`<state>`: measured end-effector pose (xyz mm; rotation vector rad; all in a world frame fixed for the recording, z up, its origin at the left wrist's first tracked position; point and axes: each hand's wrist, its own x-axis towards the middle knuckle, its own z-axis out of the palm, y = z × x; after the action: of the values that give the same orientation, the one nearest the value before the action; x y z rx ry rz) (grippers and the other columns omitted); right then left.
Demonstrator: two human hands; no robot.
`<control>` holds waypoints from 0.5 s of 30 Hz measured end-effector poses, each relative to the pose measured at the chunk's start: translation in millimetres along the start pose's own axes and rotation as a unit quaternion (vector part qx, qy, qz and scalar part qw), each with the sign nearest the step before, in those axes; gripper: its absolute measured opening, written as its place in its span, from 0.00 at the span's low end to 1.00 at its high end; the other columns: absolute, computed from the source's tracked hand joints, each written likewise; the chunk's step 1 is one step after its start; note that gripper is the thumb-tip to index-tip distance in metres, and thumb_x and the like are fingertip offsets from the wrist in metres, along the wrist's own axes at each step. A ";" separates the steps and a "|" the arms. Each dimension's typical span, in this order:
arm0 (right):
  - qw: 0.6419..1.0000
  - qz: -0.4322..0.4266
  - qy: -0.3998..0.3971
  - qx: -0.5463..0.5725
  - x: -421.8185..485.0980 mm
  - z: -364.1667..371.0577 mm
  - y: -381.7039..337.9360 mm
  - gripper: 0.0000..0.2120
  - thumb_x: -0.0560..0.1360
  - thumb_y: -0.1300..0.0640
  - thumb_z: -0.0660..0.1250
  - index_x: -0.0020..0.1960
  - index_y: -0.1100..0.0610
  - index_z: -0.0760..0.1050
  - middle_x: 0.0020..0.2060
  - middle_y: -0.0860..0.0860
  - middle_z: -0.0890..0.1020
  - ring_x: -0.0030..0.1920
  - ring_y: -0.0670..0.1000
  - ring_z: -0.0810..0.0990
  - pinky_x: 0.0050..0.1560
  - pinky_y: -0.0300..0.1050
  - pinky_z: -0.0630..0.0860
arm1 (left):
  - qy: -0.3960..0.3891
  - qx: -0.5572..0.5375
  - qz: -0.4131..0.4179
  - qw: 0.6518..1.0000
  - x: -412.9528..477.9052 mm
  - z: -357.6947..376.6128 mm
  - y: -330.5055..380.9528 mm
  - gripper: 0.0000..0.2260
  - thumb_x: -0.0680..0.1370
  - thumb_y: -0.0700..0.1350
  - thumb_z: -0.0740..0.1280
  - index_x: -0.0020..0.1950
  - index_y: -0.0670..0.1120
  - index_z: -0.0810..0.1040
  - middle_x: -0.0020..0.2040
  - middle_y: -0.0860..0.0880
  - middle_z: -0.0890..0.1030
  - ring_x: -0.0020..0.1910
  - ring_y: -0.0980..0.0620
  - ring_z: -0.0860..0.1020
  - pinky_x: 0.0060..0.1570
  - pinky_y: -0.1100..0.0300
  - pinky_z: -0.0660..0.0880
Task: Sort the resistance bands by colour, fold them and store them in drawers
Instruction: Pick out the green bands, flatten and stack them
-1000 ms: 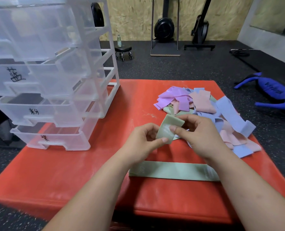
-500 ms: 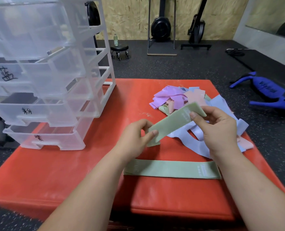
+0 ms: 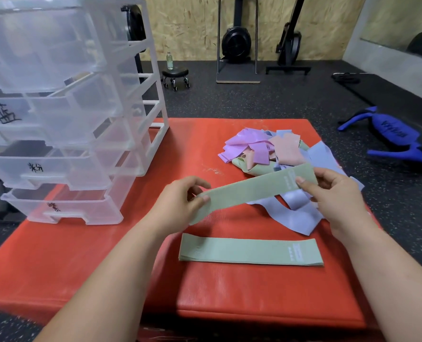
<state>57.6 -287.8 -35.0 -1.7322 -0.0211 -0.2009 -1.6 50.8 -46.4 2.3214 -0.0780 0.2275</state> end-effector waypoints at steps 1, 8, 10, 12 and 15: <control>1.000 0.005 -0.012 -0.015 -1.3 -2.2 -0.5 0.08 0.76 0.59 0.77 0.55 0.52 0.85 0.45 0.44 0.88 0.41 0.37 0.83 0.44 0.35 0.75 | 0.013 -0.015 -0.010 1.000 0.1 -2.0 -0.5 0.05 0.80 0.47 0.74 0.54 0.56 0.84 0.42 0.54 0.83 0.38 0.54 0.81 0.43 0.55 0.79; 0.996 0.050 -0.032 -0.065 -11.4 -20.8 2.1 0.03 0.77 0.54 0.75 0.49 0.53 0.87 0.46 0.58 0.87 0.43 0.49 0.81 0.47 0.51 0.78 | 0.055 -0.186 -0.082 0.977 -9.7 -16.5 0.0 0.10 0.79 0.38 0.75 0.58 0.51 0.84 0.42 0.46 0.83 0.36 0.53 0.79 0.40 0.53 0.78; 0.995 0.067 -0.035 -0.064 -16.5 -25.3 1.4 0.03 0.77 0.56 0.75 0.48 0.54 0.87 0.44 0.57 0.87 0.43 0.51 0.81 0.44 0.46 0.77 | 0.054 -0.217 -0.095 0.970 -14.5 -21.0 0.4 0.13 0.80 0.36 0.73 0.60 0.50 0.82 0.42 0.45 0.82 0.38 0.53 0.79 0.43 0.57 0.78; 0.992 0.088 -0.045 -0.072 -23.6 -29.5 -2.7 0.02 0.77 0.58 0.75 0.48 0.55 0.87 0.40 0.51 0.86 0.41 0.50 0.81 0.35 0.37 0.73 | 0.054 -0.223 -0.108 0.967 -20.7 -23.4 1.6 0.13 0.80 0.34 0.72 0.60 0.49 0.82 0.42 0.44 0.82 0.39 0.53 0.80 0.45 0.58 0.79; 0.989 0.121 -0.057 -0.066 -32.7 -36.6 -2.3 0.04 0.74 0.60 0.76 0.49 0.56 0.87 0.40 0.51 0.84 0.39 0.50 0.79 0.37 0.41 0.72 | 0.072 -0.209 -0.125 0.967 -30.0 -24.8 4.1 0.13 0.78 0.35 0.75 0.58 0.48 0.82 0.43 0.43 0.84 0.39 0.52 0.82 0.47 0.55 0.81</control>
<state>20.7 -320.0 -31.7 -1.8585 0.1199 0.0776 -35.0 65.5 -32.3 1.8664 0.2184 0.2259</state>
